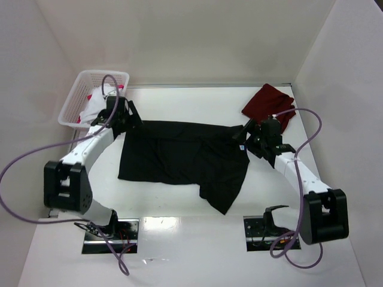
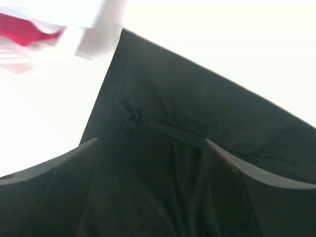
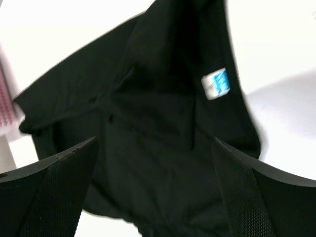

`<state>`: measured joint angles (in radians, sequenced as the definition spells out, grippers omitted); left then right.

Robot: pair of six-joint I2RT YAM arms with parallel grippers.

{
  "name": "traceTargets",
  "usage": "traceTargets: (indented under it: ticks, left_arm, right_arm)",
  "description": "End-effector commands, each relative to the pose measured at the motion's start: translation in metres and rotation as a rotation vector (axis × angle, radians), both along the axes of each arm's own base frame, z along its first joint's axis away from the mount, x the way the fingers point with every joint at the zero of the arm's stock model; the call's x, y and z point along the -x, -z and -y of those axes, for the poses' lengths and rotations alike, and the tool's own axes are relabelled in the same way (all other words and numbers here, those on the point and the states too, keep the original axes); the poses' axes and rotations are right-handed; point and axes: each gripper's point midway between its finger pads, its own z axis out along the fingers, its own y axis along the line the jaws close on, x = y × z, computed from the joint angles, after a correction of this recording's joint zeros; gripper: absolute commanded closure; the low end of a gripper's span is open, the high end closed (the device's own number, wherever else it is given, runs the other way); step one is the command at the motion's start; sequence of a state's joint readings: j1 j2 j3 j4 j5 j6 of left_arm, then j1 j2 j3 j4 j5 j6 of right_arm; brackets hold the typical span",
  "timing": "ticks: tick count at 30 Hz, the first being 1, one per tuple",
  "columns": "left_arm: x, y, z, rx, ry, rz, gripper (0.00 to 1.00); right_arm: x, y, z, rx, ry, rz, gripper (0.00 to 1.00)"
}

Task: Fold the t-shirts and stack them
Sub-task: Fold the flattened tshirt in 1/3 of the way, then grap the side of the flattened tshirt closest away from the robot with both arms

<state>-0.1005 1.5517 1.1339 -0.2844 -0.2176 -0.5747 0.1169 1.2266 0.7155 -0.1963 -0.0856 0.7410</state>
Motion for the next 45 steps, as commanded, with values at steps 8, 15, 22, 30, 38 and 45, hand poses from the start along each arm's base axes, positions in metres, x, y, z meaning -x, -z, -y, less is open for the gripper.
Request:
traceTargets:
  ticks: [8, 15, 22, 30, 38, 45]
  left_arm:
    - [0.077, 0.007, -0.009, 0.123, -0.179, 0.037, 0.05]
    - [0.108, 0.047, -0.008, 0.156, -0.228, -0.069, 0.05]
    - [0.131, 0.061, -0.01, 0.182, -0.295, -0.122, 0.05]
    - [0.162, 0.074, -0.031, 0.204, -0.564, -0.144, 0.06]
    - [0.185, 0.096, -0.037, 0.191, -0.672, -0.228, 0.06]
    - [0.195, 0.11, -0.028, 0.214, -0.655, -0.298, 0.16]
  right_arm:
    - [0.058, 0.016, -0.031, -0.024, -0.029, -0.082, 0.0]
    - [0.088, 0.036, -0.038, 0.0, -0.035, -0.189, 0.0]
    - [0.107, 0.047, -0.041, -0.013, -0.052, -0.228, 0.0]
    - [0.106, 0.045, -0.046, -0.04, -0.072, -0.213, 0.0]
    - [0.102, 0.043, -0.05, -0.04, -0.098, -0.213, 0.0]
    - [0.102, 0.039, -0.055, -0.038, -0.124, -0.213, 0.0]
